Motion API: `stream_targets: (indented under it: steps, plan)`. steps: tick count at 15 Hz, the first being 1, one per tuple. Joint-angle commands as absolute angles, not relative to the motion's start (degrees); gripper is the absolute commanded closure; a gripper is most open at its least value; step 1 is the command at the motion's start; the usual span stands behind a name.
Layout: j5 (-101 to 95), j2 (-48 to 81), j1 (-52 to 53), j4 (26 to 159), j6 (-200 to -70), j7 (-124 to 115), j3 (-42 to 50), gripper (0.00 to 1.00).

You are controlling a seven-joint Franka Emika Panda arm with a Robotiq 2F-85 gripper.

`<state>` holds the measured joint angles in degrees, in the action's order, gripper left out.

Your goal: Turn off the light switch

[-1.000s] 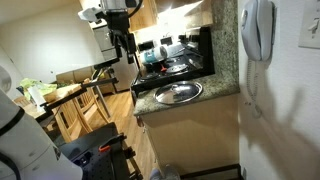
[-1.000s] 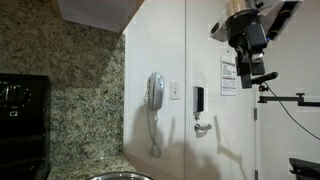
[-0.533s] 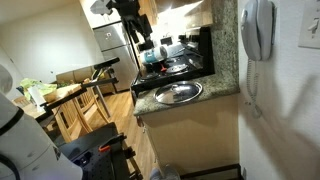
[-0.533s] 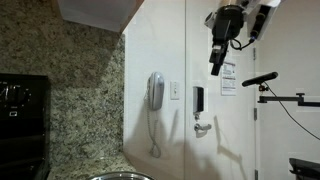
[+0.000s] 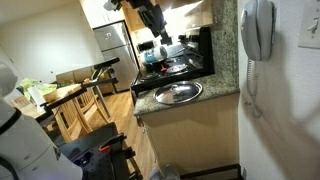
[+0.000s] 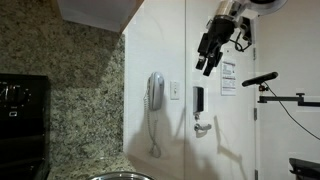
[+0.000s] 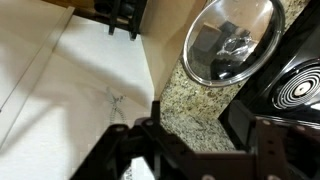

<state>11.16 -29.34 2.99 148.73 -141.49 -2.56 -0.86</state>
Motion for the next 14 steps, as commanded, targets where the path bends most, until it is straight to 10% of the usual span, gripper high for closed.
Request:
stream_targets:
  steps: [1, 7, 14]
  plan:
    - [18.5, -27.2, 8.2, 146.2, -135.0, 6.5, 5.6, 0.58]
    - [30.7, -25.4, 12.9, 145.1, -122.6, 23.5, 12.3, 1.00]
    - [29.9, -26.4, 9.6, 146.8, -122.7, 22.8, 9.4, 0.99]
